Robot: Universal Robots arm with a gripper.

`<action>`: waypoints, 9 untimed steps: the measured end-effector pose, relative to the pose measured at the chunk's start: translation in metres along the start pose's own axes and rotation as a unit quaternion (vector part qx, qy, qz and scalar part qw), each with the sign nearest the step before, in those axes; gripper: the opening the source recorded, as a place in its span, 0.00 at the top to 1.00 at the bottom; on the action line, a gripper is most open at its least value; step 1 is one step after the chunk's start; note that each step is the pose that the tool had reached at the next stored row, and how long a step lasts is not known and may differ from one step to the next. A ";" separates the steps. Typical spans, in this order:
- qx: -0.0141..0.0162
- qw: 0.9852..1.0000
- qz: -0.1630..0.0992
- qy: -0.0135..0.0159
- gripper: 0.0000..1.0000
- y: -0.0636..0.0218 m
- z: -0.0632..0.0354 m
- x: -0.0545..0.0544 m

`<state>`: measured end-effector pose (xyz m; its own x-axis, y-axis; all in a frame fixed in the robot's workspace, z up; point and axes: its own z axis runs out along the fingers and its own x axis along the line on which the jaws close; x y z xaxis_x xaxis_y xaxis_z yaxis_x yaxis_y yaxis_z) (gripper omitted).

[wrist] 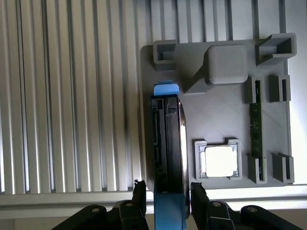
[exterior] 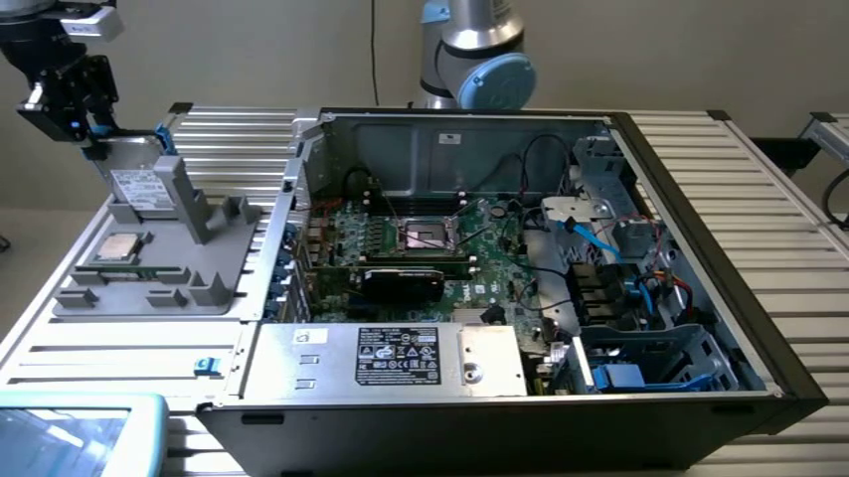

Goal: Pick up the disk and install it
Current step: 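Pick up the disk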

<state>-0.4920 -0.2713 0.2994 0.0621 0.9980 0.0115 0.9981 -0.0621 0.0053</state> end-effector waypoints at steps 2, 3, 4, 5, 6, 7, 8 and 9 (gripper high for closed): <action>0.000 1.000 0.000 0.000 0.50 0.0000 0.0000 0.000; 0.000 1.000 0.000 0.000 0.53 0.0000 0.0000 0.000; 0.000 1.000 0.000 0.000 0.53 0.0000 0.0000 0.000; 0.000 1.000 0.000 0.000 0.53 0.0000 0.0000 0.000; 0.000 1.000 0.000 0.000 0.60 0.0000 0.0000 0.000; 0.000 1.000 0.000 0.000 0.60 0.0000 0.0000 0.000; 0.000 1.000 0.000 0.000 0.60 0.0000 0.0000 0.000; 0.000 1.000 0.000 0.000 0.60 0.0000 0.0000 0.000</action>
<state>-0.4920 -0.2713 0.2995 0.0620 0.9980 0.0115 0.9981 -0.0621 0.0053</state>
